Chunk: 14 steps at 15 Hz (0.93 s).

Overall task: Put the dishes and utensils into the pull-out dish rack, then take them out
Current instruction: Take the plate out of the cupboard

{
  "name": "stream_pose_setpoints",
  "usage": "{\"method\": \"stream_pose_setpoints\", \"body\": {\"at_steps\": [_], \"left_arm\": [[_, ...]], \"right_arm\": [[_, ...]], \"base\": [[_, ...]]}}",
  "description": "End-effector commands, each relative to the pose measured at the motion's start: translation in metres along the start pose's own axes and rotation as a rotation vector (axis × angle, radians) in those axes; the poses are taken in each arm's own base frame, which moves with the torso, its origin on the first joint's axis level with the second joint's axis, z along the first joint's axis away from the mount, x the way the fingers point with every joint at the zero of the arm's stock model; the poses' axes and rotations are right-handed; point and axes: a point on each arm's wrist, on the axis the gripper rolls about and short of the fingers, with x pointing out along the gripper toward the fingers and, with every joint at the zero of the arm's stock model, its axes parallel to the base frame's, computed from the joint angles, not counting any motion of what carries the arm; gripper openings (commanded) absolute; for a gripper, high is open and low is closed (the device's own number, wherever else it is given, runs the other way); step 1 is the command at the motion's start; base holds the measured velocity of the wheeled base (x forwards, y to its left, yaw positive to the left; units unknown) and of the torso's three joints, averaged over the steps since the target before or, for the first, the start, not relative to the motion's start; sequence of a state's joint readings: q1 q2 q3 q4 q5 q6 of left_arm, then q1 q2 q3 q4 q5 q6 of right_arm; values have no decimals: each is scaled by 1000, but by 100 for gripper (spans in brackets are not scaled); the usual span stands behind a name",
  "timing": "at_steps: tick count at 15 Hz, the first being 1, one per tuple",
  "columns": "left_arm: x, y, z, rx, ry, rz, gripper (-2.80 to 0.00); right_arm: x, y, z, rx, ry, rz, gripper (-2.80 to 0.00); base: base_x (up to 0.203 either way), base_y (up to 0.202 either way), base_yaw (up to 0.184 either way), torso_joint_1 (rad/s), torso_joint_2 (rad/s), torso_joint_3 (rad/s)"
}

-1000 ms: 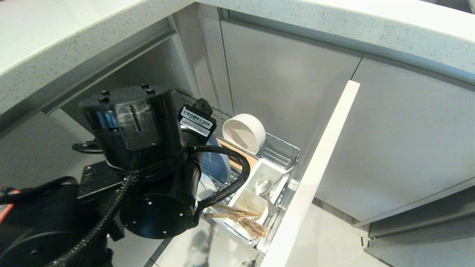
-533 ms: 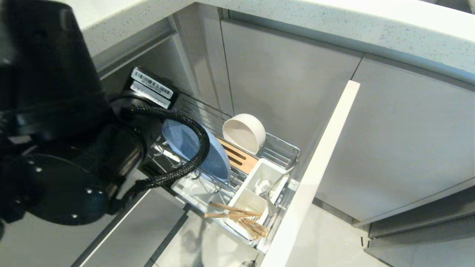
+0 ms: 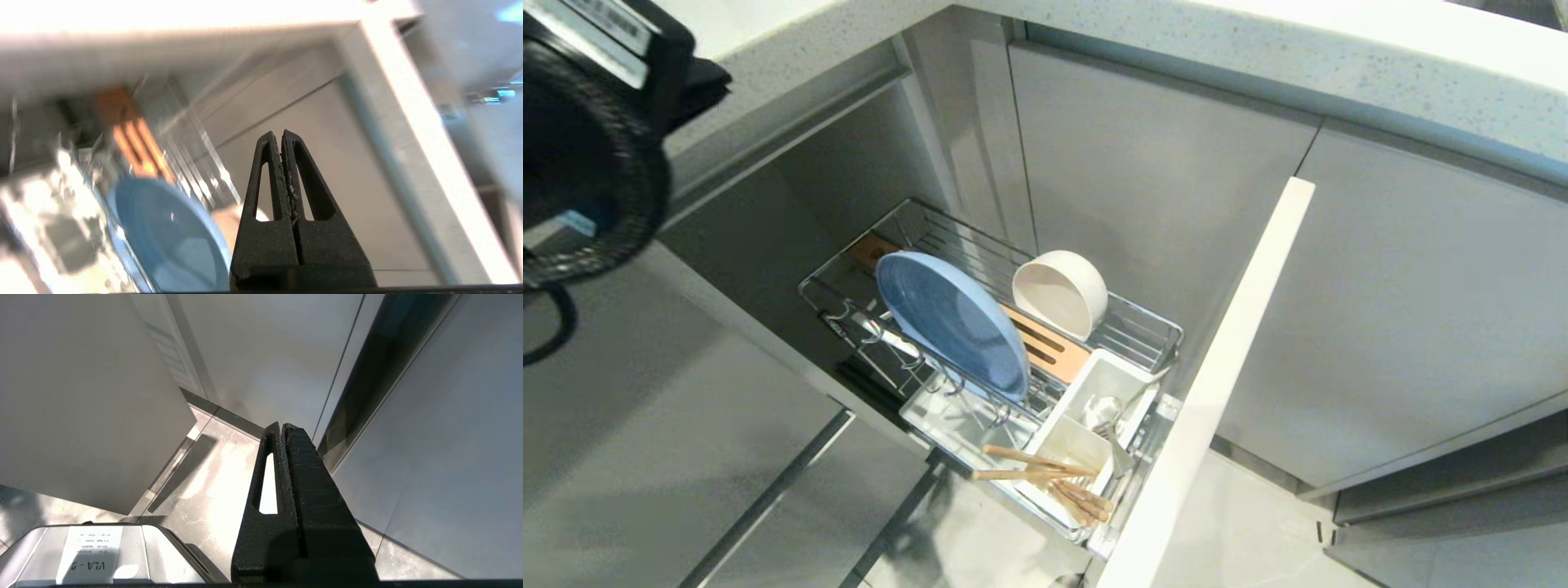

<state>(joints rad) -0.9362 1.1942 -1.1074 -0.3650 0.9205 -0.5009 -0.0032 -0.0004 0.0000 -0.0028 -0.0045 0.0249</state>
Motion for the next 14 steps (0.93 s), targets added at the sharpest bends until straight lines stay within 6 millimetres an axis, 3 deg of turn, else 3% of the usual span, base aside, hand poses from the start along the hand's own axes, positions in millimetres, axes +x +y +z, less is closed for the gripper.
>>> {"method": "stream_pose_setpoints", "body": {"at_steps": [1,5,7,11,14], "left_arm": [[-24,23,52,-28,-70,-133,-280],[-80,55,105,87,-158,-430,-280],[-110,65,116,182,-188,-535,-280],[-170,73,113,380,-225,-660,-280],[-222,86,87,471,-192,-632,-280]], "right_arm": [[0,0,0,0,-3,0,-280],[0,0,0,1,-2,0,-280],[0,0,0,0,-3,0,-280],[0,0,0,0,-3,0,-280],[0,0,0,1,-3,0,-280]], "base": [[0,0,0,0,0,0],[0,0,0,0,0,0],[0,0,0,0,0,0],[0,0,0,0,0,0],[0,0,0,0,0,0]]}}
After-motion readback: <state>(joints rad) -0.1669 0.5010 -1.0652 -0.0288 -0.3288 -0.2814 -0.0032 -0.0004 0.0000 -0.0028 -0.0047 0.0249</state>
